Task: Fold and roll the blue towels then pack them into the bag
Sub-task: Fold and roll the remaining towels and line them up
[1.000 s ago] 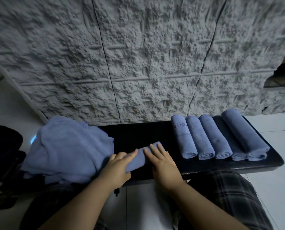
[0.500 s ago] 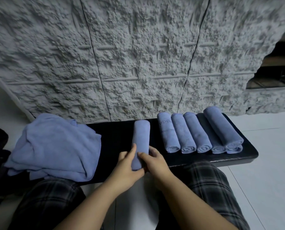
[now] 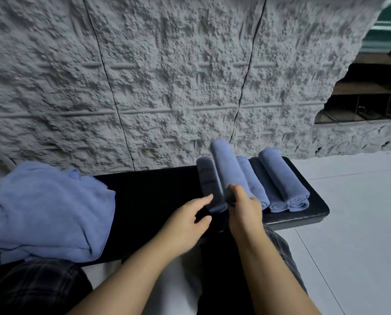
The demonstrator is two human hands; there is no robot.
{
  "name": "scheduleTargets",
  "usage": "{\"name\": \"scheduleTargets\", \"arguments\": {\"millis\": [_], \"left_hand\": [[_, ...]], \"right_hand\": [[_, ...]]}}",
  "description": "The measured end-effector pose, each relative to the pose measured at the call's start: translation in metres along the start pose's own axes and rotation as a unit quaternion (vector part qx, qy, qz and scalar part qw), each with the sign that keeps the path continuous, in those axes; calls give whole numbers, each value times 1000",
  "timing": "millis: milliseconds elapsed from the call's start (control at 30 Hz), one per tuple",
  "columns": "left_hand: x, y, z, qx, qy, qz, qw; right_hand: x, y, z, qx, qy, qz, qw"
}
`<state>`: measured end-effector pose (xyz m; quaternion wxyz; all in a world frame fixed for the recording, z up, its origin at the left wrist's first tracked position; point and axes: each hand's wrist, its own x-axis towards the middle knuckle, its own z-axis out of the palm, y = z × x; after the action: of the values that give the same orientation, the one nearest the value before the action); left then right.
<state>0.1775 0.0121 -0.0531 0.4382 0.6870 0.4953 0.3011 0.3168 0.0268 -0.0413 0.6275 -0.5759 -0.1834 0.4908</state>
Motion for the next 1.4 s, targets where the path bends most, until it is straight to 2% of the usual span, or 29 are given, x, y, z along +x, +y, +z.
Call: {"name": "scheduleTargets", "arguments": {"millis": [100, 200, 333, 433, 533, 633, 700, 800, 933, 1033, 1167, 1400], "left_hand": [[-9, -16, -8, 15, 20, -43, 999], [-17, -30, -21, 16, 47, -82, 995], [-28, -45, -39, 51, 66, -88, 993], [-41, -65, -58, 138, 87, -73, 984], [-57, -86, -84, 287, 114, -56, 949], [-72, -104, -109, 415, 93, -135, 895], [-80, -117, -122, 457, 75, -193, 865], [-86, -134, -131, 418, 85, -245, 871], [-81, -149, -132, 384, 103, -231, 888], [-80, -148, -131, 365, 124, -237, 892], [-82, -138, -129, 345, 205, -162, 901], [-85, -115, -125, 295, 280, -79, 910]], "right_hand": [[18, -10, -14, -10, 85, -6, 996], [31, -12, -23, 3, 120, -9, 993], [41, -11, -29, 2, 152, 3, 988], [45, -11, -27, 24, 198, -7, 980], [50, -10, -25, 47, 235, -28, 970], [51, -8, -26, 55, 267, -22, 962], [51, -7, -27, 46, 287, -6, 957], [47, -10, -27, 38, 301, 1, 953], [42, -11, -27, 62, 308, -6, 949], [40, -9, -27, 3, 323, -7, 947], [30, -6, -29, -52, 312, -32, 948], [-14, 11, -6, -217, 238, -183, 929]]}}
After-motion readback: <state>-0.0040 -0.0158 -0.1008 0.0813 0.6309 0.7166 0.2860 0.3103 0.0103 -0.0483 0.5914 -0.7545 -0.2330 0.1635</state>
